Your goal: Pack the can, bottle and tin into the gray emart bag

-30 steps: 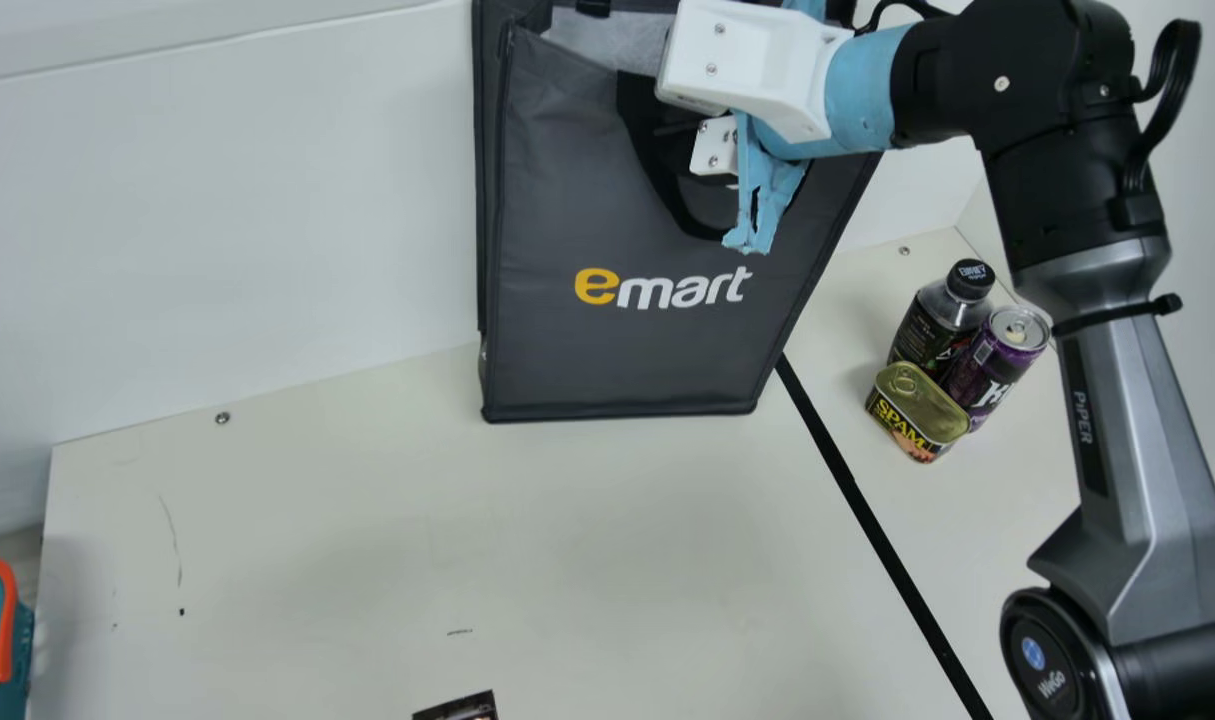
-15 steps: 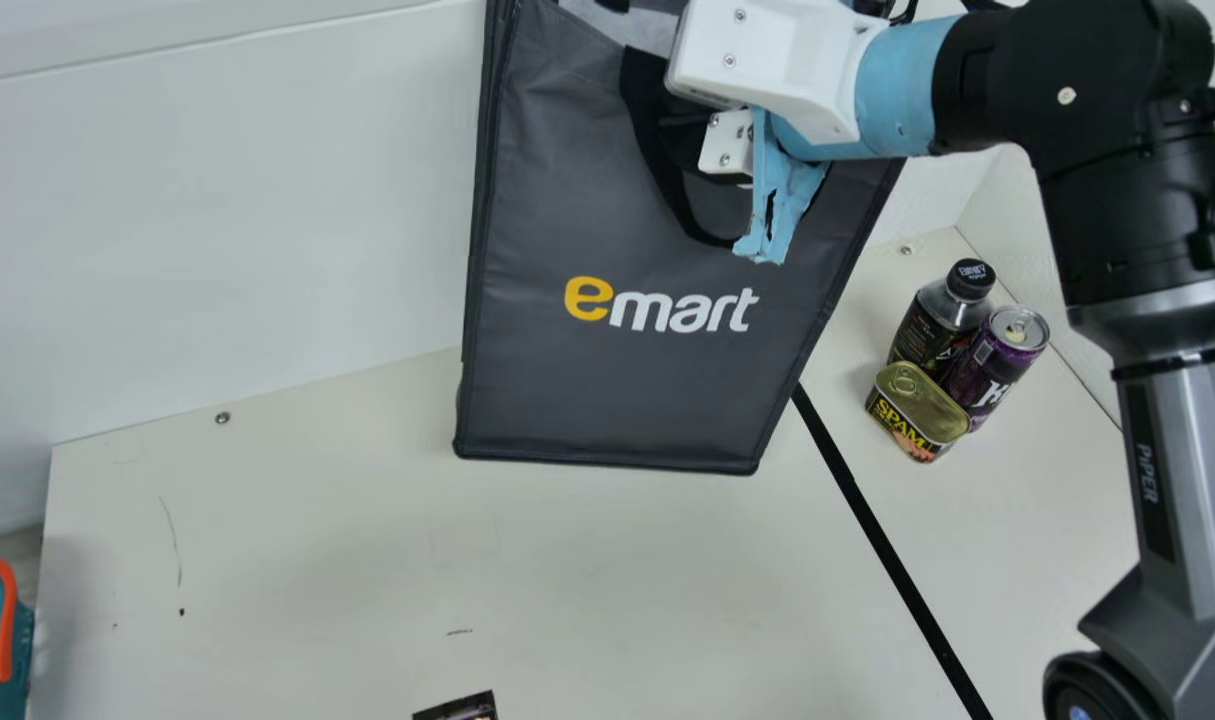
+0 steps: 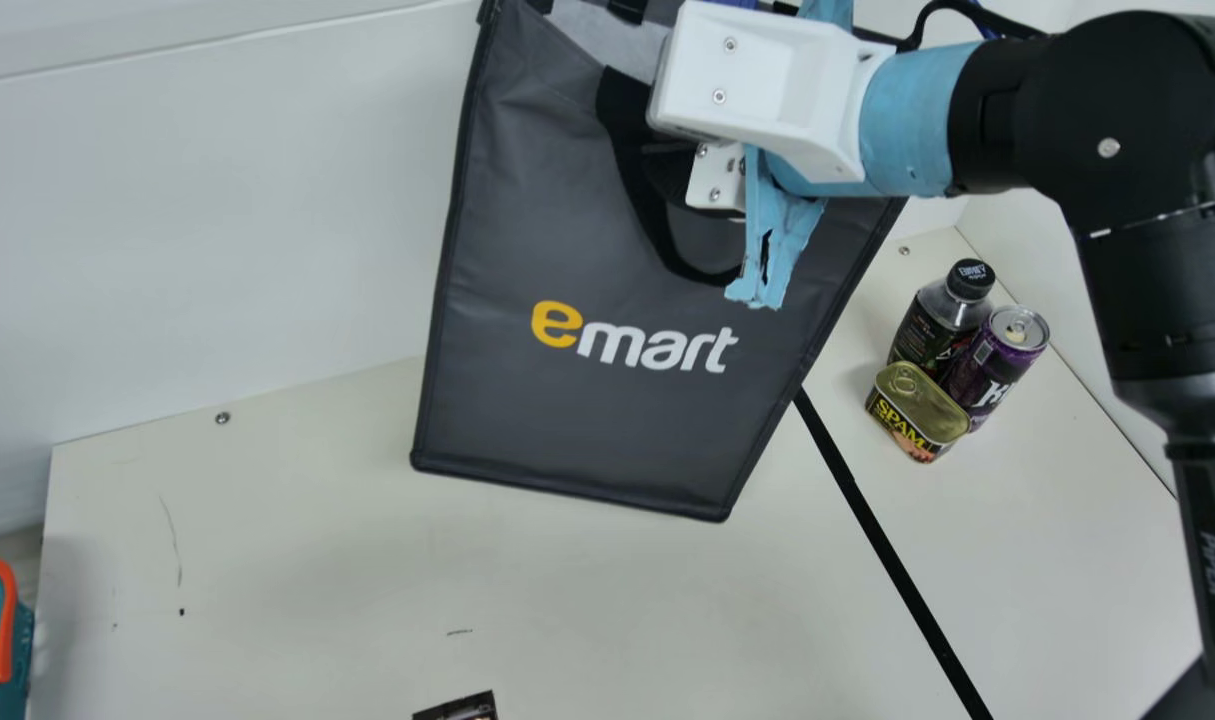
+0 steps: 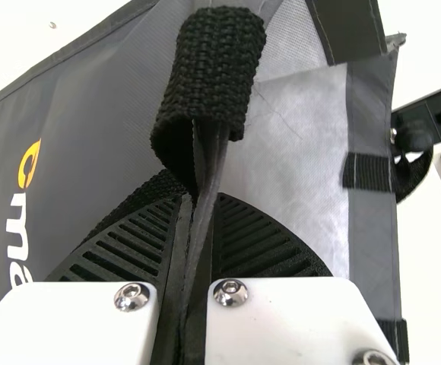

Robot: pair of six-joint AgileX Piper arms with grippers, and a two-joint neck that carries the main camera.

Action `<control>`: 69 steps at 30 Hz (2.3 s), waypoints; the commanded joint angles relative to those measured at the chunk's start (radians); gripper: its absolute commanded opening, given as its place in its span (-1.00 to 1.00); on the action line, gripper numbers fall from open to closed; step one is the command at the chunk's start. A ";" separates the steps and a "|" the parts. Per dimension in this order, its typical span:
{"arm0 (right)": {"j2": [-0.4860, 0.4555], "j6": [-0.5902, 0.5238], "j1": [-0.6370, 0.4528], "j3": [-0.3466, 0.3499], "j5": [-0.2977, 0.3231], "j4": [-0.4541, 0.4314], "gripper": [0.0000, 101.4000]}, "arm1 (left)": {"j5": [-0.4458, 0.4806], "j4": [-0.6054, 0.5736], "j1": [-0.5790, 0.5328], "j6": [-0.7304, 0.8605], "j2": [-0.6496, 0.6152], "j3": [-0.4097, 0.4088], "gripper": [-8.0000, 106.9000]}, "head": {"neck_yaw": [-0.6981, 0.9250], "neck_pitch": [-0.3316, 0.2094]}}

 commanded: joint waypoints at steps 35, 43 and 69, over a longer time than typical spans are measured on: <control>-0.249 0.143 0.285 0.280 -0.002 -0.225 -1.00 | 0.000 0.000 0.000 0.000 0.000 0.000 0.71 | -0.002 -0.023; -0.276 0.158 0.309 0.348 -0.002 -0.241 -1.00 | 0.000 0.000 0.000 0.000 0.000 0.000 0.71 | -0.002 -0.023; -0.337 0.285 0.434 0.493 -0.002 -0.276 -0.61 | 0.000 0.000 0.000 0.000 0.000 0.000 0.71 | -0.002 -0.023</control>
